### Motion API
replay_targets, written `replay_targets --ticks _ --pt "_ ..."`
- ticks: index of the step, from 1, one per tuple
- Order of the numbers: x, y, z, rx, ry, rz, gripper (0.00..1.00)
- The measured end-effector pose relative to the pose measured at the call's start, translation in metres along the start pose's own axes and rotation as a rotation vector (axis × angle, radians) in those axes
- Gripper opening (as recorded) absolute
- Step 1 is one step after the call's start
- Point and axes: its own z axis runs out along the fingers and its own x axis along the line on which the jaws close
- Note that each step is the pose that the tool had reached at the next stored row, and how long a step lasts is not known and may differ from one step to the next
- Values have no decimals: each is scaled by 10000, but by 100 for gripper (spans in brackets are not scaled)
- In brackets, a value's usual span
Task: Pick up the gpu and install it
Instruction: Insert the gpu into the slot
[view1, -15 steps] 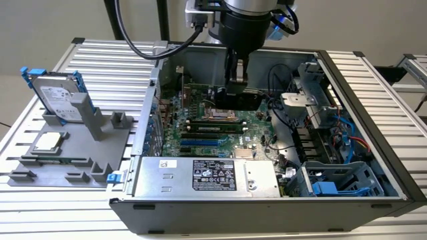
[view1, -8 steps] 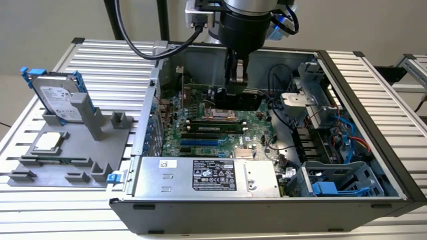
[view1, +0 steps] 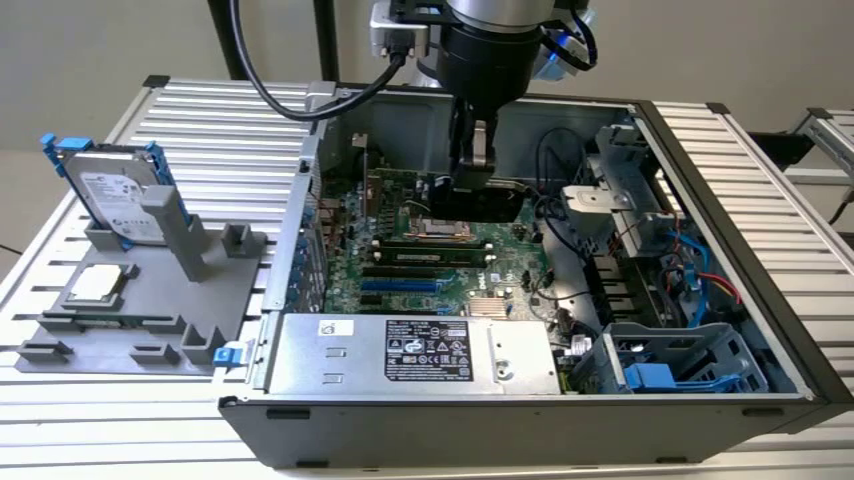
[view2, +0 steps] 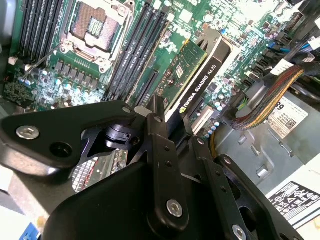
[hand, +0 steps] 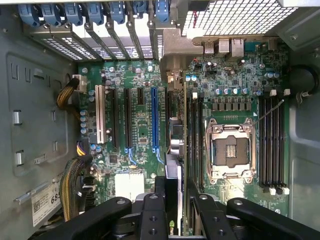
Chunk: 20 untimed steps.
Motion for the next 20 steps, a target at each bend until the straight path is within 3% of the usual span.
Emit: replay_targets --ticks 12,20 --pt "0 -1 52 5 103 1 0" --pt "0 -3 193 7 121 2 0"
